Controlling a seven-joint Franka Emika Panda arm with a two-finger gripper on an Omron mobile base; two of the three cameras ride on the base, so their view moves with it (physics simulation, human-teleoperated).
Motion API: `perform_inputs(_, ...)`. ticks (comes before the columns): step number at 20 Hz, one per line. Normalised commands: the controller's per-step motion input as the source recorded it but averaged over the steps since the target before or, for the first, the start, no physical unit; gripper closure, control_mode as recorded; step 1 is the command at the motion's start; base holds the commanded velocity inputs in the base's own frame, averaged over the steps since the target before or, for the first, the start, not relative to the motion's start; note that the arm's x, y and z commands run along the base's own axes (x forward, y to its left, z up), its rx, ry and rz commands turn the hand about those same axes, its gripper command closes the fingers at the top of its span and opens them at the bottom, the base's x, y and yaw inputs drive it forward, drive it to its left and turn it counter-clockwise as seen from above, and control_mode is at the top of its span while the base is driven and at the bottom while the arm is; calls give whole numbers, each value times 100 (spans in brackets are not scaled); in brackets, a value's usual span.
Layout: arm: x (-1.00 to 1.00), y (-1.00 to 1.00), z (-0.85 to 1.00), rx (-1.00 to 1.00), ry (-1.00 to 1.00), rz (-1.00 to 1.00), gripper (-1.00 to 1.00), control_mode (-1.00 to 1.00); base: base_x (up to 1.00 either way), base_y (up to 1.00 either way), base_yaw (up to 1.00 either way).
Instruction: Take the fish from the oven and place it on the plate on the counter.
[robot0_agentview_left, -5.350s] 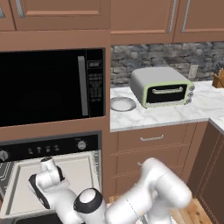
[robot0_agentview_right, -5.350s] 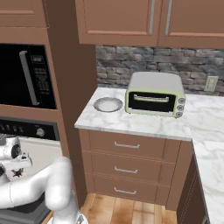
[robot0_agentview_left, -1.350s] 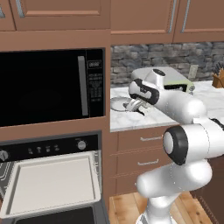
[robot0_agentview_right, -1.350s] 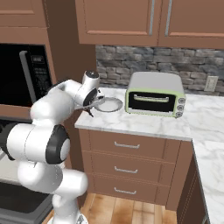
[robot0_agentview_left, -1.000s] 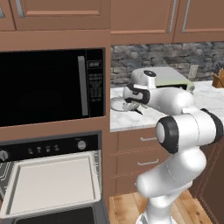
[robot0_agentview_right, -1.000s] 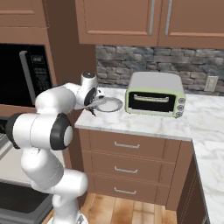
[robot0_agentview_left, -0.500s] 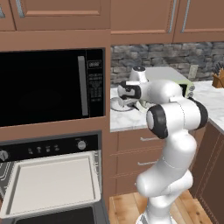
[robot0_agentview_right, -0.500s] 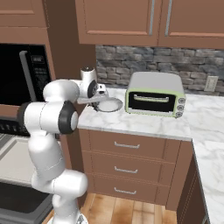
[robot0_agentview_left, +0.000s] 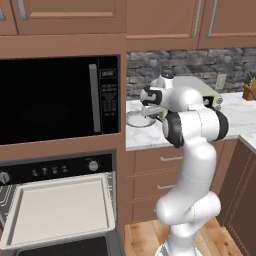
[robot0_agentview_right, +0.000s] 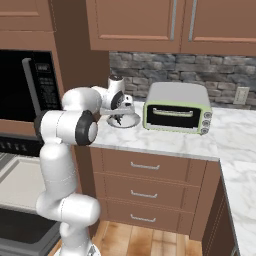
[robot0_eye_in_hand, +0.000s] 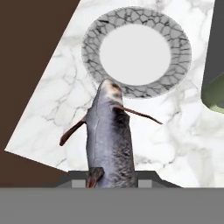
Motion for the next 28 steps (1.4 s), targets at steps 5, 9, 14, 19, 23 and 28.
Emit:
perform_inputs(5,13,14,-26,0,0,0,100,-100,0,0,0)
perform_inputs(9,28,1,-19,0,-1,0,100,-100,0,0,0)
perform_inputs(14,34,0,-13,0,-2,0,100,-100,0,0,0)
perform_inputs(19,43,0,-8,0,0,0,100,-100,0,0,0)
perform_inputs(23,33,0,-18,0,0,0,100,-100,0,0,0)
perform_inputs(28,18,0,-30,0,0,0,100,-100,0,0,0)
